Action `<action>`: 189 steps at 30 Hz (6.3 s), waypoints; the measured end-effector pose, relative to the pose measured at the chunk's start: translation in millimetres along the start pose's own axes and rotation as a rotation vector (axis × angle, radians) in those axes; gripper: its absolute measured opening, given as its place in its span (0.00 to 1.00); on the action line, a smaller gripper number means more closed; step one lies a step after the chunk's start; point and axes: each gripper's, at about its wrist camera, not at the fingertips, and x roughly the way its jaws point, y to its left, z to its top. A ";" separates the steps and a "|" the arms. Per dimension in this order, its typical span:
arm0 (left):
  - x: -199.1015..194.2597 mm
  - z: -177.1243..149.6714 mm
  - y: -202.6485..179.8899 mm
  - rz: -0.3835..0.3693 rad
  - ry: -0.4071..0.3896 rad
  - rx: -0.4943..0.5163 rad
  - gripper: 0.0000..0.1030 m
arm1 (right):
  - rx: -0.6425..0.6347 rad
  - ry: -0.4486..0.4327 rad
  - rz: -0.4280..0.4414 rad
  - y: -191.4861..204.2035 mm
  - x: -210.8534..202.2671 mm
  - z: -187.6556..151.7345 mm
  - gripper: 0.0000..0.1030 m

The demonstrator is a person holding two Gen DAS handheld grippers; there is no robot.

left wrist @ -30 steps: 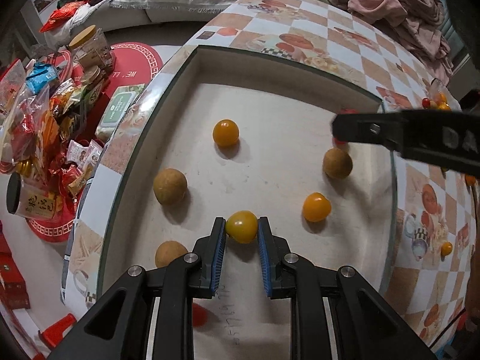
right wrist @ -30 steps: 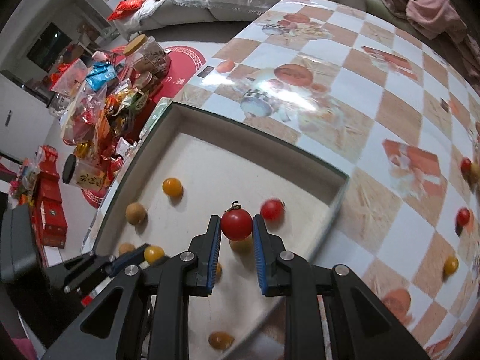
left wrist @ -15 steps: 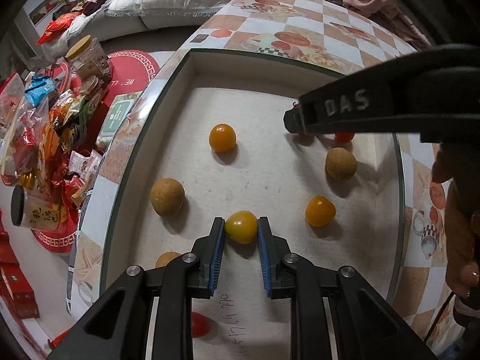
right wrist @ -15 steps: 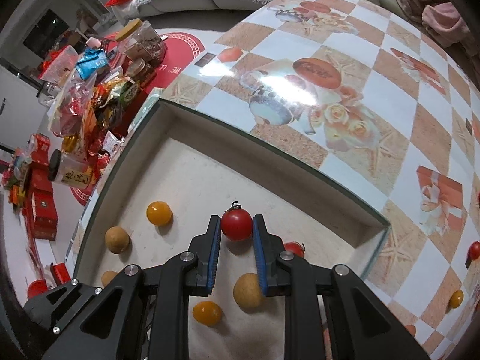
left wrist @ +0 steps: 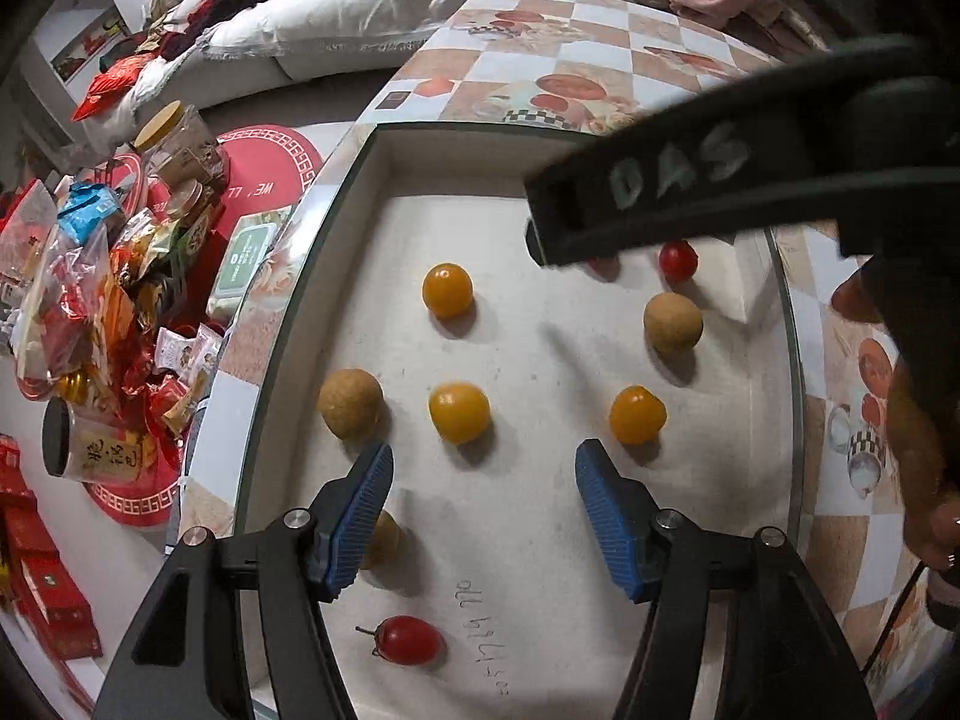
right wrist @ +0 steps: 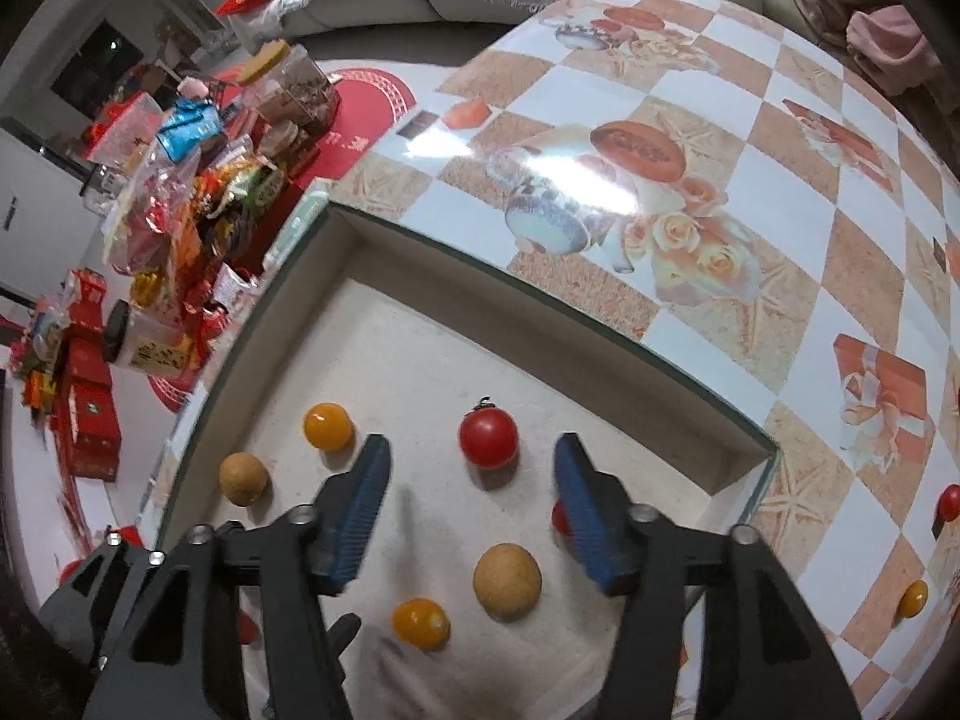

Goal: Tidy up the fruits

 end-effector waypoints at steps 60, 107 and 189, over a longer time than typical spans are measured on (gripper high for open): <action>27.8 89.7 -312.1 -0.262 0.009 0.482 0.46 | 0.428 -0.146 -0.338 -151.8 -95.3 -235.7 0.44; -50.2 13.4 -48.6 -0.166 -0.044 0.027 0.22 | 0.268 -0.152 -0.050 -97.7 -121.5 -144.1 0.23; -71.0 -18.6 25.4 -0.003 0.097 -0.021 1.00 | 0.101 0.056 -0.231 14.4 -114.4 -107.7 1.00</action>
